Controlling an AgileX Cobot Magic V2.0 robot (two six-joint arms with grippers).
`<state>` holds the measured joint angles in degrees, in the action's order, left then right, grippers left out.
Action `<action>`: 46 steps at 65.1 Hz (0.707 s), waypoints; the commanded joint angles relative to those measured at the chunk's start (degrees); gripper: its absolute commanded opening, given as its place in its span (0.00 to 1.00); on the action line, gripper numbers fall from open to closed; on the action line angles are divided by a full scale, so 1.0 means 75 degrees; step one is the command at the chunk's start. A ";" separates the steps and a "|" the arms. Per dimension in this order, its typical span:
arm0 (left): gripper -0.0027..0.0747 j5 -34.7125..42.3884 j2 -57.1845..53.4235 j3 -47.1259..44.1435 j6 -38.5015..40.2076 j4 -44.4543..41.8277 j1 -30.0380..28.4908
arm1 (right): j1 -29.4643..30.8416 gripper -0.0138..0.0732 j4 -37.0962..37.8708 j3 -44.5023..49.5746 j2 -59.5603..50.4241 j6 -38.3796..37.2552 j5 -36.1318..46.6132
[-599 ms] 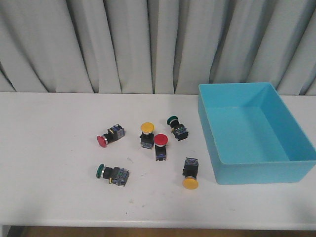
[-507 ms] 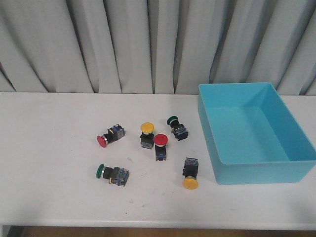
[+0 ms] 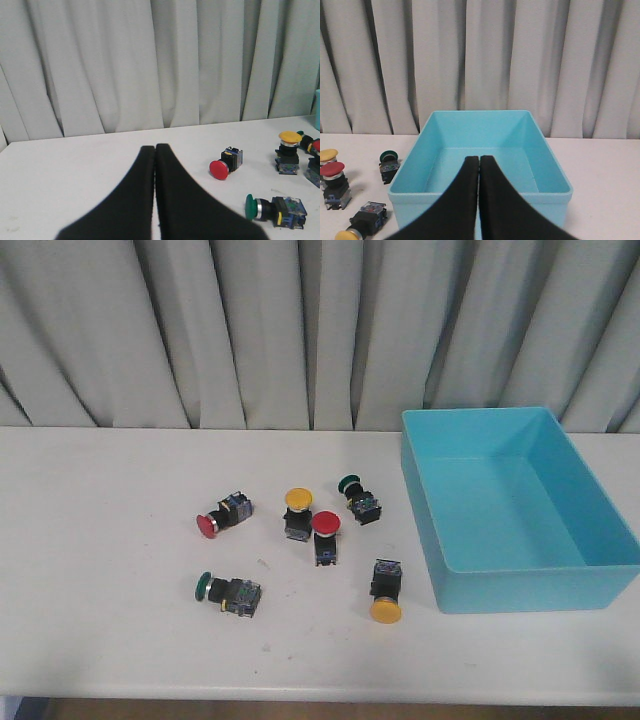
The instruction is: Pick red and yellow buttons and place in box
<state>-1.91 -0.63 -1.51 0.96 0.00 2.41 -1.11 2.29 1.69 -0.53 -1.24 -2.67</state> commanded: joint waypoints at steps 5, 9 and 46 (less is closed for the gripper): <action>0.03 0.0550 -0.0110 -0.0320 0.0078 0.0048 -0.0016 | 0.0045 0.15 0.0031 0.0044 -0.0073 -0.0019 0.0542; 0.03 0.0550 -0.0110 -0.0320 0.0078 0.0048 -0.0016 | 0.0045 0.15 0.0031 0.0044 -0.0073 -0.0019 0.0542; 0.03 -0.1177 0.1023 0.2865 0.0846 0.0000 -0.0016 | 0.0045 0.15 0.0105 -0.1942 0.0423 -0.0009 -0.0640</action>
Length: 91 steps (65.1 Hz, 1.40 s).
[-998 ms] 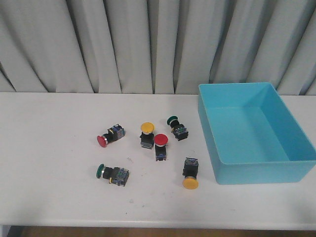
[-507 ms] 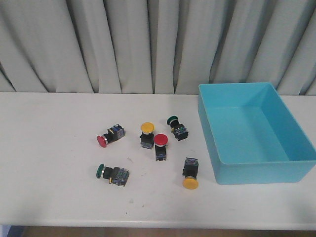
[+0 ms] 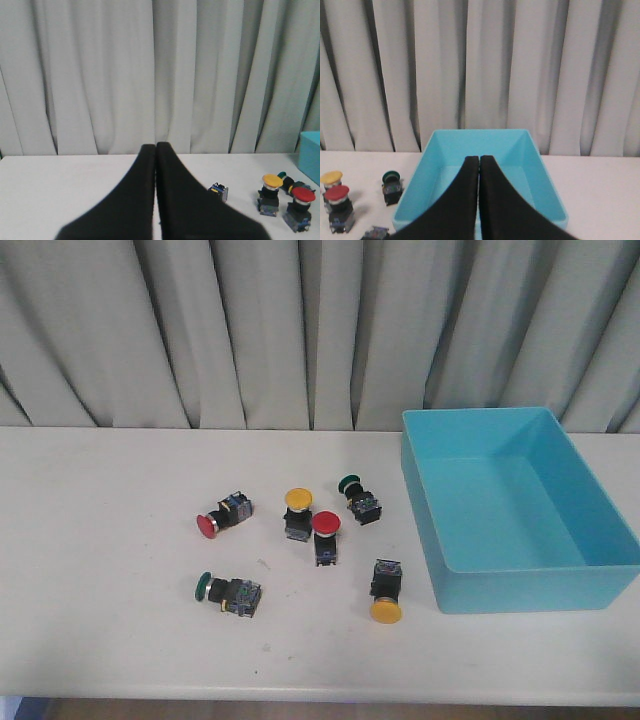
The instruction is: Pick red and yellow buttons and place in box
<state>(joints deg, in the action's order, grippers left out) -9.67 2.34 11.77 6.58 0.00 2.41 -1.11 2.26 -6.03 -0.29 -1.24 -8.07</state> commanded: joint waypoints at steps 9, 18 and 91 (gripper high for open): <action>0.03 -0.1149 0.1923 0.2559 0.0043 0.0000 -0.0016 | 0.0045 0.15 0.0279 -0.2110 0.1431 0.0040 -0.0830; 0.03 -0.2044 0.3135 0.3410 0.0043 0.0000 -0.0016 | 0.0045 0.16 0.0221 -0.2999 0.2669 0.0033 -0.1528; 0.77 -0.3210 0.6565 0.4052 -0.2386 0.0644 0.0192 | 0.0045 0.80 0.0200 -0.3180 0.5256 0.0041 -0.2501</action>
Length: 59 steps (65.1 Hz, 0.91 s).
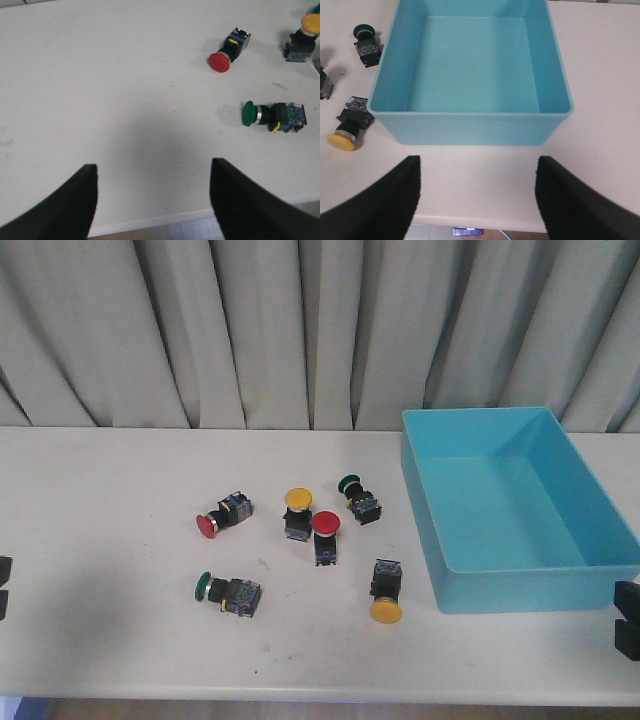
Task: Pick red and yellow buttons and place in box
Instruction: 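Reach the left gripper down to the red button in the middle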
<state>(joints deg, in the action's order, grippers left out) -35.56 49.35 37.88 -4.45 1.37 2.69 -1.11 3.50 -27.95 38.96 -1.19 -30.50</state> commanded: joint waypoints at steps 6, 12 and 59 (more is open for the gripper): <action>0.77 0.0065 0.0821 0.1060 -0.2176 0.1074 0.0479 | 0.0045 0.80 0.0037 -0.0256 0.0022 0.0034 0.0489; 0.77 0.0025 0.1352 0.1508 -0.3614 0.1547 0.0880 | 0.0045 0.79 0.0012 -0.0256 0.0022 0.0034 0.0482; 0.77 -0.1271 0.6787 0.6054 -0.8188 0.2120 0.3581 | 0.0045 0.76 -0.0138 -0.0256 0.0022 0.0158 0.0473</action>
<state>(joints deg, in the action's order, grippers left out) -42.78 97.67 76.25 -65.12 15.94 28.60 -1.11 2.34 -27.95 38.96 -0.62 -30.56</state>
